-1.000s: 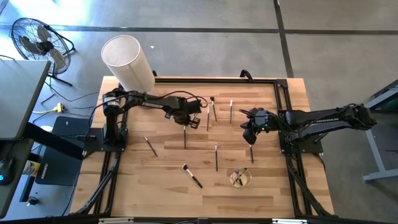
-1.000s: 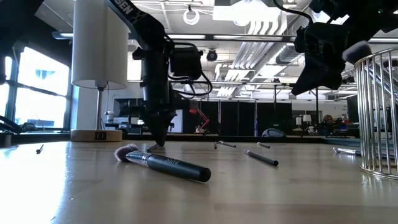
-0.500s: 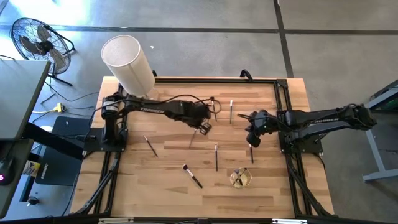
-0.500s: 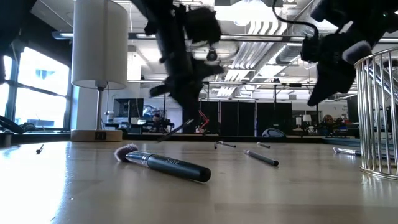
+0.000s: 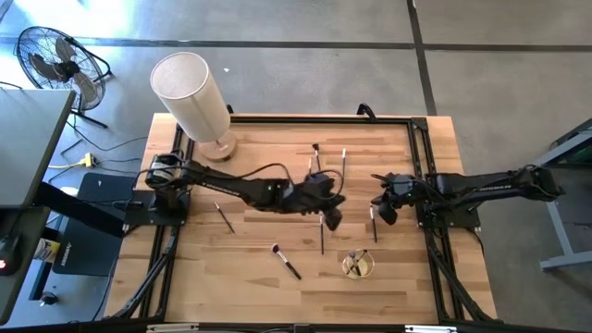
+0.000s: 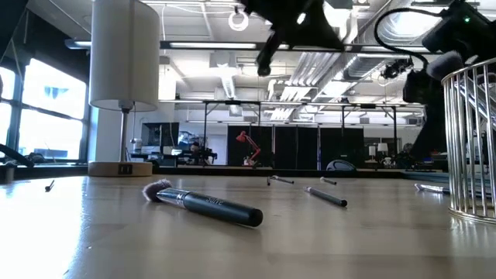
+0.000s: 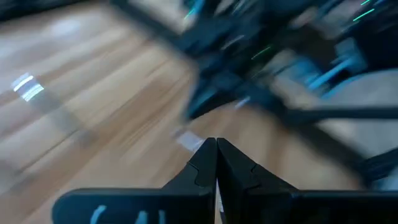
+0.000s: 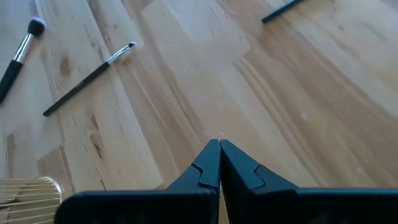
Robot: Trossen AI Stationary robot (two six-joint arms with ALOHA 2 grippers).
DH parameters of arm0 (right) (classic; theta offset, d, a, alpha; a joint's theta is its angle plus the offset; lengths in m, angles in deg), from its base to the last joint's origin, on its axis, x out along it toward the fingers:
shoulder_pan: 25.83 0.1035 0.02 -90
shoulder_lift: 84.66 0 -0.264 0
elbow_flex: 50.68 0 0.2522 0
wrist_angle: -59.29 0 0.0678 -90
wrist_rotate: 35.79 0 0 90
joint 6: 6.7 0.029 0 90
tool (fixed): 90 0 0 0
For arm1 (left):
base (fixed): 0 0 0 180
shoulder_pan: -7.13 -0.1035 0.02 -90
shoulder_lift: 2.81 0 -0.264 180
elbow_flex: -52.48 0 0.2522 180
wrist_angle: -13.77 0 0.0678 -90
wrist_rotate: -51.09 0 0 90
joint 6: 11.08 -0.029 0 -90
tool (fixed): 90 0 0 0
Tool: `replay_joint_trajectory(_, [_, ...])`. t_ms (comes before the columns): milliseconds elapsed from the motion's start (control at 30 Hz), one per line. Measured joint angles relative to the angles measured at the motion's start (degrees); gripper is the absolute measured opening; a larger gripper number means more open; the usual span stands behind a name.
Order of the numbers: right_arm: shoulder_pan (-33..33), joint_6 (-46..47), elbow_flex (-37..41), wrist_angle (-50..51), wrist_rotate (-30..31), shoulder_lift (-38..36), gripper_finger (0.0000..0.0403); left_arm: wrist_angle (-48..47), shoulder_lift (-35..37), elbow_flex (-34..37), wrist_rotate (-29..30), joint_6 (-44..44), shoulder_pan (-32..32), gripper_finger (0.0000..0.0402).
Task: Pick & Place Makeup Brushes
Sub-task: Put the eyeshadow brush into the pens makeup holder
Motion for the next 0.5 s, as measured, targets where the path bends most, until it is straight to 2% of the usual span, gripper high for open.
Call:
replay_joint_trajectory(233, [0.0,0.8,3.1,-1.6,-2.9,-4.1,0.0,20.1,0.1,-0.1,-1.0,-17.3,2.3,0.0])
replay_joint_trajectory(300, [0.0,0.5,3.4,-3.5,-3.1,-4.3,0.0,22.0,0.2,-0.1,-2.4,-20.7,2.7,0.0])
replay_joint_trajectory(500, [0.0,-1.1,3.4,-8.0,-4.3,-4.5,0.0,23.0,0.2,-0.1,-13.4,-21.5,2.6,0.0])
